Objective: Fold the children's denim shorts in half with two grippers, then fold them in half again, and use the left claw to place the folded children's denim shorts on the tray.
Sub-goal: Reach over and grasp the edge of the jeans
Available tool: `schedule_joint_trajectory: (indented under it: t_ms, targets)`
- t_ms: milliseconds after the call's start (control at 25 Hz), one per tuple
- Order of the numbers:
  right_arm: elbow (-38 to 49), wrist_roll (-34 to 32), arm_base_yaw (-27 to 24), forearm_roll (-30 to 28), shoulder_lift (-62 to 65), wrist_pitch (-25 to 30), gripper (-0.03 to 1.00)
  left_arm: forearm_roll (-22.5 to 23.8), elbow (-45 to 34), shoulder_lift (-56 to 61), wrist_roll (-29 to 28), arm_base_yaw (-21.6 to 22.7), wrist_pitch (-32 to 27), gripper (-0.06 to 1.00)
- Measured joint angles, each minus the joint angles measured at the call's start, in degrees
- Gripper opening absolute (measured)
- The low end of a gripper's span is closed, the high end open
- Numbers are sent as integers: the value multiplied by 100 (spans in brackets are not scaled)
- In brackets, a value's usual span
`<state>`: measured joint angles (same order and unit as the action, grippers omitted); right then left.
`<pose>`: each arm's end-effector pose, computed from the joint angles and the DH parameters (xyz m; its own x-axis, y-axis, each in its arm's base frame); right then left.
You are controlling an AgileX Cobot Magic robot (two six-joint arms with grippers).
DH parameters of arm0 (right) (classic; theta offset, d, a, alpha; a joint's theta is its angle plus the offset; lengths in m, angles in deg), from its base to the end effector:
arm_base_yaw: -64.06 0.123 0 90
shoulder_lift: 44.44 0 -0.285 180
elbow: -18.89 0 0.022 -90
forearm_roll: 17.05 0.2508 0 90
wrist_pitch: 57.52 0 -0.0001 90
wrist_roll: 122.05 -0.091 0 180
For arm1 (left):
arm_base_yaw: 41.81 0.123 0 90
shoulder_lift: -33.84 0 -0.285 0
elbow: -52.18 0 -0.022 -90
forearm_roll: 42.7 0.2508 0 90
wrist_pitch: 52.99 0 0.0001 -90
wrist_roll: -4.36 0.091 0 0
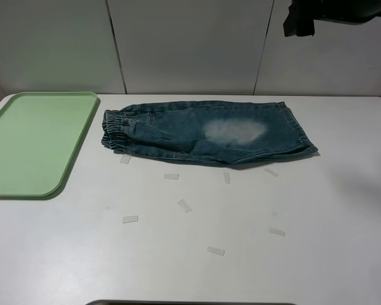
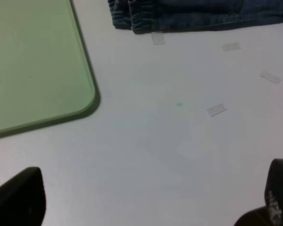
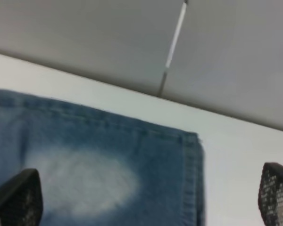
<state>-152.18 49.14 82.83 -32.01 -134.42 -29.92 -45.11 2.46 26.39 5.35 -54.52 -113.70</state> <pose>0.3106 0.0941 0.3381 -0.5330 -0.2636 -0.8040 -0.2703 0.9535 -0.1335 -0.0041 -0.0025 0.2718 -0.4567 0.0996 -0.8840 0.2500 0.9680 -0.0201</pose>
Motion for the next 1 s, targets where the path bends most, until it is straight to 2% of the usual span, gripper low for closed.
schedule_joint_trajectory:
  t_ms: [120, 280, 400, 520, 760, 1000]
  targets:
    - [0, 526, -164, 686, -282, -234, 69, 0, 0, 0, 0, 0, 0, 92]
    - [-5, 1718, -508, 1923, -709, -255, 69, 0, 0, 0, 0, 0, 0, 92]
    - [-117, 2490, -787, 2940, -983, -145, 69, 0, 0, 0, 0, 0, 0, 92]
    - [-342, 3027, -1068, 3738, -1277, 240, 69, 0, 0, 0, 0, 0, 0, 92]
    - [-937, 3280, -1505, 4731, -2111, 1242, 69, 0, 0, 0, 4, 0, 0, 92]
    - [-1394, 3571, -1811, 4903, -2964, 1629, 69, 0, 0, 0, 4, 0, 0, 92]
